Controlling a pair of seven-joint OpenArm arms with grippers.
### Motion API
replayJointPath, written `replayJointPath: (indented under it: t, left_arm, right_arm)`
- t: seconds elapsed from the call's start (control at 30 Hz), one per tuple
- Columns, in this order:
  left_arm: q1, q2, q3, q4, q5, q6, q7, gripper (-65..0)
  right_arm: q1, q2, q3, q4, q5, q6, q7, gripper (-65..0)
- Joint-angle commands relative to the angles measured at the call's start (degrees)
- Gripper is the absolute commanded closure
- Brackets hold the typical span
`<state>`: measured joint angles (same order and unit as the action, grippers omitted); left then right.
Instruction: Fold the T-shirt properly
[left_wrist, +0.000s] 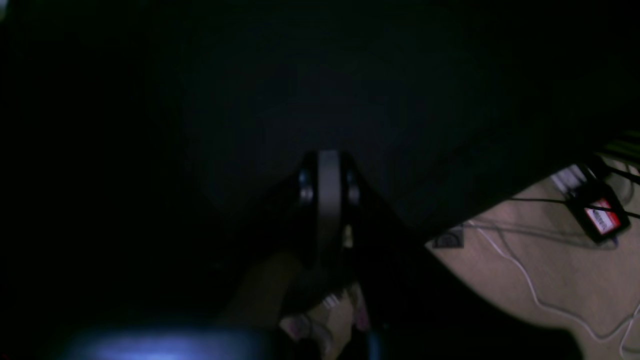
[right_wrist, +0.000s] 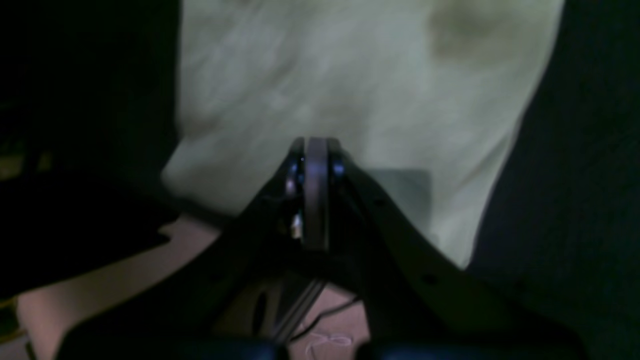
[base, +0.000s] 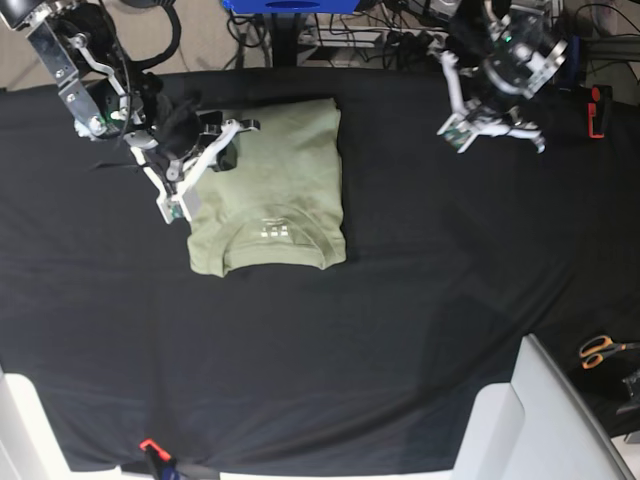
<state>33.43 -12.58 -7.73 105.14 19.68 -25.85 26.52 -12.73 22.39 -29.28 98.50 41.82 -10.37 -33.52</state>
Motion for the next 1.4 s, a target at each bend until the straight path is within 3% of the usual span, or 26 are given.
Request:
replayJointPath:
  t: [0.0, 0.37, 0.5, 0.57, 0.63, 0.77, 0.83, 1.0, 1.1, 1.17, 1.23, 1.37]
  left_arm:
    - [1.34, -0.21, -0.93, 0.75, -0.21, 0.13, -2.13, 0.0]
    - [3.54, 0.05, -3.22, -0.13, 0.05, 0.13, -4.06, 0.0]
    - [3.62, 0.05, -3.22, -0.84, -0.21, 0.13, -4.33, 0.0]
    - [5.12, -0.04, -3.22, -0.75, -0.21, 0.13, -4.41, 0.0]
    - [6.17, 0.14, -3.22, -0.57, -0.21, 0.13, -4.41, 0.0]
    - [10.75, 0.31, -2.87, -0.66, -0.21, 0.13, -4.41, 0.0]
    - [13.12, 0.4, -2.78, -0.66, -0.21, 0.13, -4.41, 0.0]
    - [18.75, 2.6, -3.22, -0.84, -0.21, 0.13, -4.41, 0.0]
    - [20.42, 3.22, -2.52, -3.12, -0.21, 0.22, -5.12, 0.0]
    - [19.71, 3.66, -2.52, -9.1, -0.3, 0.22, -9.16, 0.0]
    - [16.55, 5.15, -2.69, -19.21, -0.3, 0.22, -16.46, 0.0]
    - [8.55, 5.68, -2.52, -42.07, -0.21, 0.22, -30.44, 0.0]
  right_arm:
    - [0.12, 0.6, 0.13, -0.78, 0.42, 0.31, 1.21, 0.0]
    - [-1.11, 0.42, 0.22, -9.58, 0.42, 0.39, 4.37, 0.0]
    - [-3.84, 1.12, 0.57, -1.75, 0.42, 0.04, 4.64, 0.0]
    - [-6.13, 2.97, 0.66, 4.75, 0.42, -0.05, 4.64, 0.0]
    - [-7.88, 4.64, 0.66, 9.59, 0.42, -2.24, 4.02, 0.0]
    - [-11.49, 7.81, 0.66, 15.22, 0.59, -12.18, -2.39, 0.0]
    - [-13.86, 9.39, 0.66, 15.66, 0.86, -15.17, -4.24, 0.0]
    - [-25.73, 13.61, 2.33, 16.18, 0.68, -15.52, -2.39, 0.0]
    - [-31.71, 13.78, 4.88, 14.42, -0.2, -15.34, -2.13, 0.0]
    - [-32.41, 13.34, 3.74, 10.47, -4.15, -14.64, -2.04, 0.0]
    - [-30.13, 10.35, 0.93, 2.2, -10.31, -10.51, -2.04, 0.0]
    - [-23.53, 3.41, -3.65, -17.93, -19.89, 0.74, -2.04, 0.0]
